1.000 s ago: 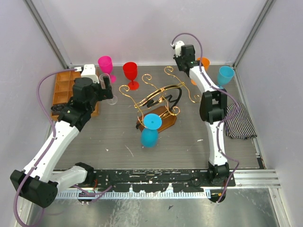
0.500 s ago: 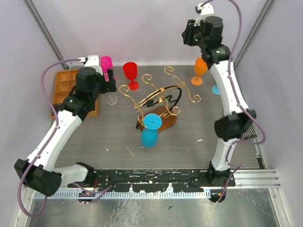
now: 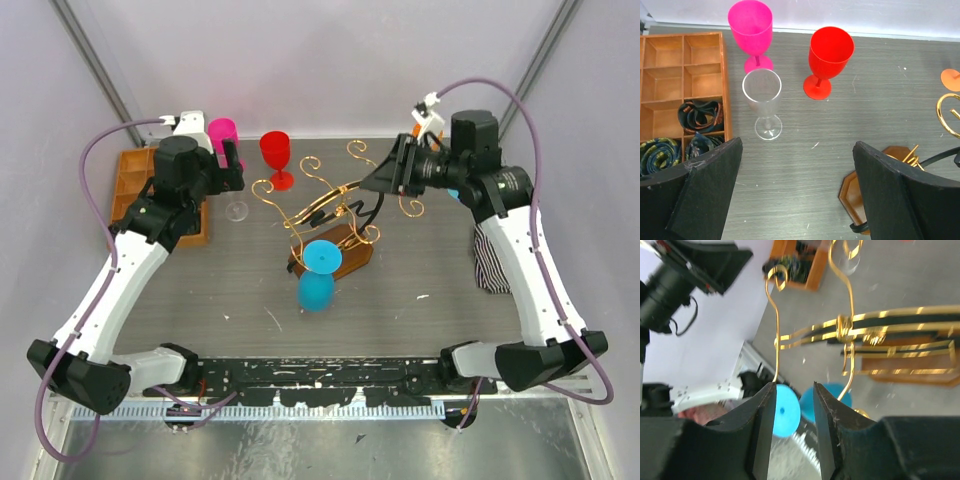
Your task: Take the wine glass off the wine glass rack
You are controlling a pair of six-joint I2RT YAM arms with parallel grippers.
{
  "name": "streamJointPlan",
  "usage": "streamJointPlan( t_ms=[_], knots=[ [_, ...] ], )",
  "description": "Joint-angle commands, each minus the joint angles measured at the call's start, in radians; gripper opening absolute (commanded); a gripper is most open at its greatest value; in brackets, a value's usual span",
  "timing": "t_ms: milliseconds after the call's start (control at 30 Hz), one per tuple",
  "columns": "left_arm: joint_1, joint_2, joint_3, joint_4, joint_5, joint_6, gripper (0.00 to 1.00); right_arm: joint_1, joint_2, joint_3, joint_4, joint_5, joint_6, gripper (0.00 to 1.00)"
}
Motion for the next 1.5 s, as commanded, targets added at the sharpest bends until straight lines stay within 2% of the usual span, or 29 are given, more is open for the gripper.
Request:
streamJointPlan(
  t_ms=[0,333,667,867,1100,1233,1400,1467],
  knots=[
    [0.005,-0.004,0.035,-0.035,0.044,-0.03,0.98,0.057,-0.055,-0.083,-0.09,-0.111,0.046,0.42],
    [0.004,0.0,0.027,-0.026,0.214,-0.05,0.98,0.239,-0.05,-0.181,-0.077,-0.029,0.059,0.45],
    [0.005,0.0,-0.013,-0.032,0.421,-0.063,0.98,0.275,-0.004,-0.191,-0.089,0.098,0.017,0.45],
    [0.004,0.0,-0.034,-0.02,0.456,-0.088,0.98,0.291,0.024,-0.194,-0.076,0.103,0.005,0.45],
    [-0.016,-0.002,-0.063,-0.004,0.467,-0.124,0.98,0.332,0.036,-0.207,-0.027,0.033,0.015,0.44],
    [-0.031,0.0,-0.069,0.001,0.462,-0.133,0.98,0.349,0.038,-0.195,-0.019,0.006,0.012,0.37],
    [-0.052,0.02,-0.077,0.014,0.449,-0.153,0.98,0.358,0.046,-0.196,-0.011,-0.006,0.005,0.05],
    [-0.061,0.035,-0.073,0.015,0.443,-0.161,0.98,0.358,0.048,-0.2,-0.004,-0.006,0.007,0.01]
  ],
)
